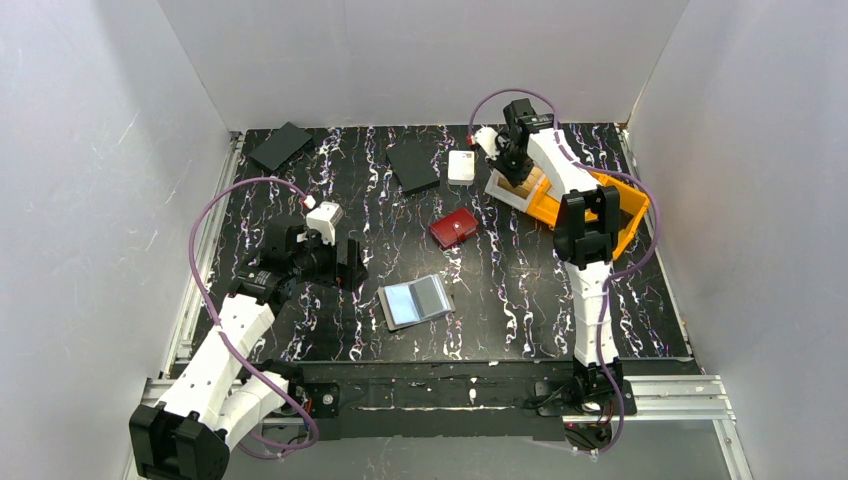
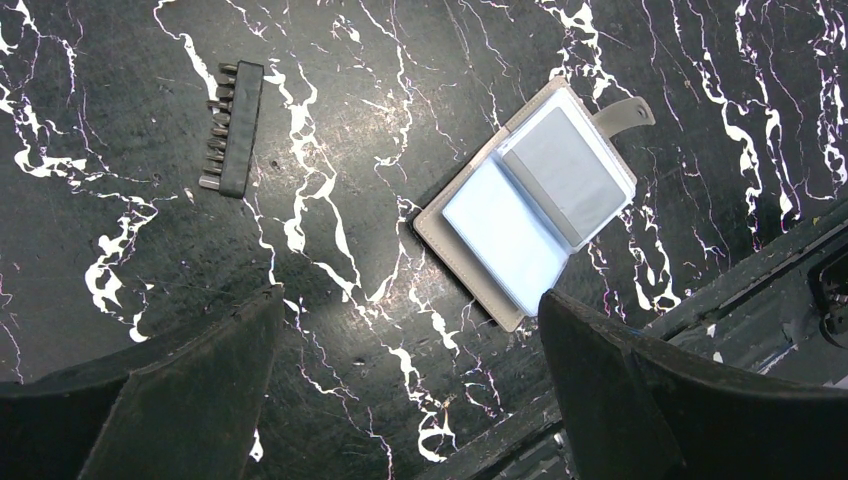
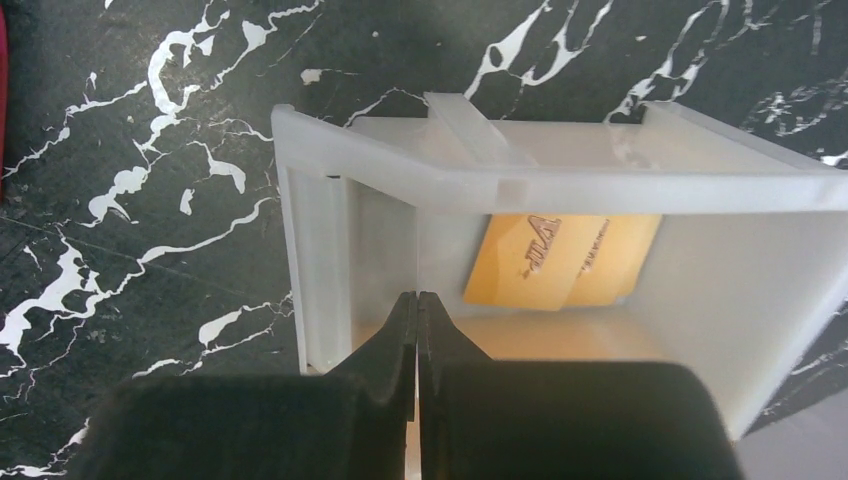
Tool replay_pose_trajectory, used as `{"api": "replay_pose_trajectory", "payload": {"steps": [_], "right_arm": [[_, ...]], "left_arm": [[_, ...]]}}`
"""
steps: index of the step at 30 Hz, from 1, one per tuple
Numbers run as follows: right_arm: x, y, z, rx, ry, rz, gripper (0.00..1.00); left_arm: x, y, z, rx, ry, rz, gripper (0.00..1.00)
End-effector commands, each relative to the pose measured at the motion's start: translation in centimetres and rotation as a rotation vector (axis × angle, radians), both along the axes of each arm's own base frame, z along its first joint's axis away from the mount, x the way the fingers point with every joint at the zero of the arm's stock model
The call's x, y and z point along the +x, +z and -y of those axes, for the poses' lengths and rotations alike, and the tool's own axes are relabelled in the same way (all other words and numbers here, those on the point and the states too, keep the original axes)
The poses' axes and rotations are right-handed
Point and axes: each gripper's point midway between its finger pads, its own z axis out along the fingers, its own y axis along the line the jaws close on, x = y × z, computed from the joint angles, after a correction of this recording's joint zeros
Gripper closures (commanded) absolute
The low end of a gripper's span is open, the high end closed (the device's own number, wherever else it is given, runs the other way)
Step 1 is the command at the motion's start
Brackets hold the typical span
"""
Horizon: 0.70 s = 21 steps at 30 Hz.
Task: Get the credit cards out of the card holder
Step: Place the credit card in the storage box.
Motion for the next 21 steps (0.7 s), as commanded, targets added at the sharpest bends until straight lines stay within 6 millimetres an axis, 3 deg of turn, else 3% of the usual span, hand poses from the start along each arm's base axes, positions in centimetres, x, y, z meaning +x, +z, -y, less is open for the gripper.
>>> {"api": "replay_pose_trajectory", "payload": {"steps": [1,6,21], "right_arm": [[0.9,0.8,-0.9,0.043,0.001,0.027,0.99],[1.5,-0.1,-0.4,0.010,-0.018,0.035,0.99],[4.4,-0.3,2.2,-0.091,-0.087,0.146,0.99]], "left_arm": [[0.1,0.3,-0.2,0.014,-0.002,0.004,0.02],[0.1,0.2,-0.3,0.019,0.002,0.002,0.02],[0.3,-0.3,-0.4,0.034,0.007,-0.012,0.02]]}}
